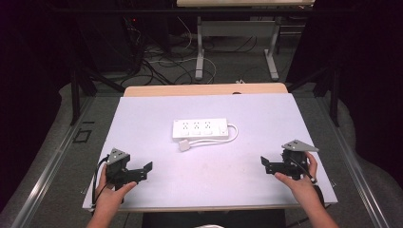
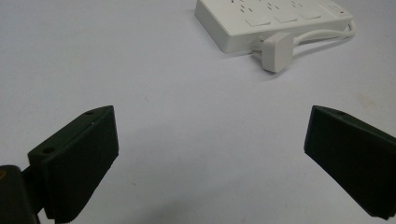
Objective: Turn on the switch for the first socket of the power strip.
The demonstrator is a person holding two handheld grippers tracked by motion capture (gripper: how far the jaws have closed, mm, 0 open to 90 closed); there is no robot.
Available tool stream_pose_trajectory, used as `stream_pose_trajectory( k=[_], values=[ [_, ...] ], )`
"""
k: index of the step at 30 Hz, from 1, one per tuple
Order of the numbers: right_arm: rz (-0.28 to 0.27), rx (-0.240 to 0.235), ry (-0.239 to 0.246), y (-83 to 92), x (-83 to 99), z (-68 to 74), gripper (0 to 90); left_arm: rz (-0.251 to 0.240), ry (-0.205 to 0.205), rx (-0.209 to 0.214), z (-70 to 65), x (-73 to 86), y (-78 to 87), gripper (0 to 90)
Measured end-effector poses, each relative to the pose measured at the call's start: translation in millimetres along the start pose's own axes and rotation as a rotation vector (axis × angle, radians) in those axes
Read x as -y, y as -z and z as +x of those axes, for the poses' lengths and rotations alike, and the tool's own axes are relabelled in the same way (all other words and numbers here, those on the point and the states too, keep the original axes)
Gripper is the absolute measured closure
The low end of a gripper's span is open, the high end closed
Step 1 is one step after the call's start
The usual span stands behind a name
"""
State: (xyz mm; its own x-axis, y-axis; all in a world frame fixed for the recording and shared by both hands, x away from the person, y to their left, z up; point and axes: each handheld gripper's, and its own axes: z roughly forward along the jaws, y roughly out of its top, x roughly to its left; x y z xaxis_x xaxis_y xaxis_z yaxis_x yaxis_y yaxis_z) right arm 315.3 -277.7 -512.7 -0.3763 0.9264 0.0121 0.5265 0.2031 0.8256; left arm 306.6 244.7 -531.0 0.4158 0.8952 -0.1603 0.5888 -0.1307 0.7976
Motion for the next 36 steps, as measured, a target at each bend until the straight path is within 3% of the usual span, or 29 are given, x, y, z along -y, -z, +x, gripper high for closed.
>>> stream_pose_trajectory(
  k=[13,36],
  values=[
    [0.014,-0.039,0.08,-7.4,-30.3,11.2,0.0,-0.001,-0.001,-0.005,0.0,1.1,0.8,4.1],
    [0.052,-0.088,0.155,-21.5,-71.0,30.6,3.3,-0.007,0.001,-0.019,0.1,0.9,1.4,6.1]
  ],
)
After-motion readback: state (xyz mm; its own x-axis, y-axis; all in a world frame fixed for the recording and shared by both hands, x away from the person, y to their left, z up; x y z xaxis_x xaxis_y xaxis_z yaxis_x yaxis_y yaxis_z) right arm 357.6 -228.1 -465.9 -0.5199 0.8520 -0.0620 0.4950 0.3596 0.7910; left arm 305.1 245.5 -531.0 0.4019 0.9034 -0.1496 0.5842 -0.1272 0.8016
